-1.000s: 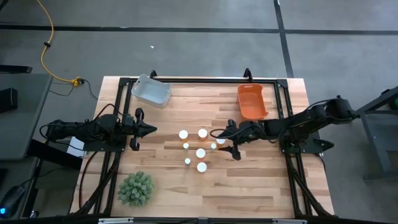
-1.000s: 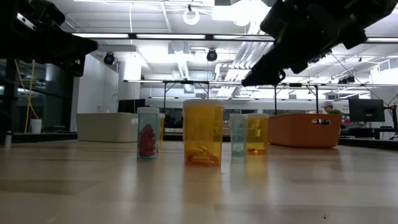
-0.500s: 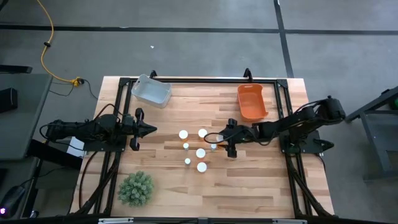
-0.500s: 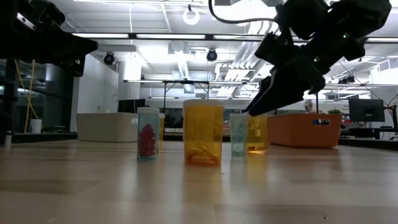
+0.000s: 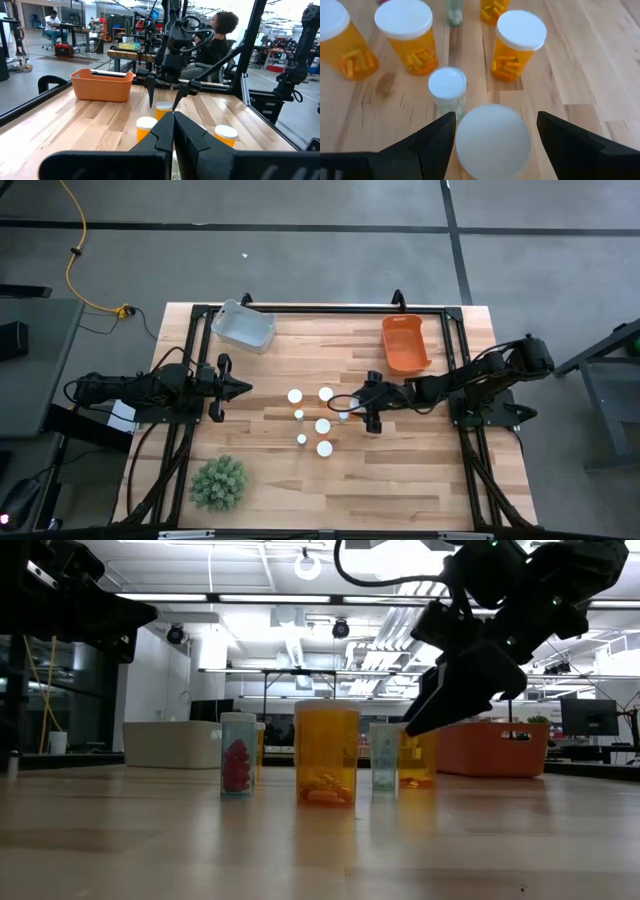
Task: Pick and place medicine bottles into bin by pill shape (circle, oval)
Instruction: Put the orange capsule bottle into the orange bin
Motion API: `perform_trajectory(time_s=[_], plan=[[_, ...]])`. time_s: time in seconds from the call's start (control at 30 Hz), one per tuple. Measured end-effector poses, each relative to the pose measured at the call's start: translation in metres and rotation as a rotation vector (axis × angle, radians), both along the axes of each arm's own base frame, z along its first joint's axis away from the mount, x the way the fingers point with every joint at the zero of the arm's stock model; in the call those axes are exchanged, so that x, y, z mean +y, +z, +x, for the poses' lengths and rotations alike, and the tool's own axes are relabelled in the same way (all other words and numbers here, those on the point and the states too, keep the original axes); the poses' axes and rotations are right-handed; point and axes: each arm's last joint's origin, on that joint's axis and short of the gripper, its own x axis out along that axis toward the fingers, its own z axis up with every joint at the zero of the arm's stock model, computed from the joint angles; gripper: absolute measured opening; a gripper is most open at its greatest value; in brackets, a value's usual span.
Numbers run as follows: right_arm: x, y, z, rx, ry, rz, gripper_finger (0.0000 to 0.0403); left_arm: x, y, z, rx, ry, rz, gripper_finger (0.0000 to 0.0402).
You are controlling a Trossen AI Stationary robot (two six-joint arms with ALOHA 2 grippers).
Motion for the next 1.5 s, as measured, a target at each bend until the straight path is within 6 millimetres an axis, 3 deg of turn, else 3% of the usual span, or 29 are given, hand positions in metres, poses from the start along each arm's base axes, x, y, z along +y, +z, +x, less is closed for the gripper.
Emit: perform_trajectory(time_s=[0.73, 1.13, 1.5], plan=[[0.001, -0.003, -0.002, 0.036, 0.011, 0.034, 0.0271, 0.0, 0.0, 0.0, 0.0, 0.0, 0.0, 0.0001], [0.001, -0.002, -0.002, 0.033, 0.011, 0.033, 0.0206, 0.0, 0.0, 0.0, 0.0, 0.001, 0.0, 0.0001], [0.0, 0.008, -0.005, 0.0, 0.022, 0.009, 0.0201, 0.0, 0.0, 0.0, 0.0, 0.0, 0.0, 0.0001]])
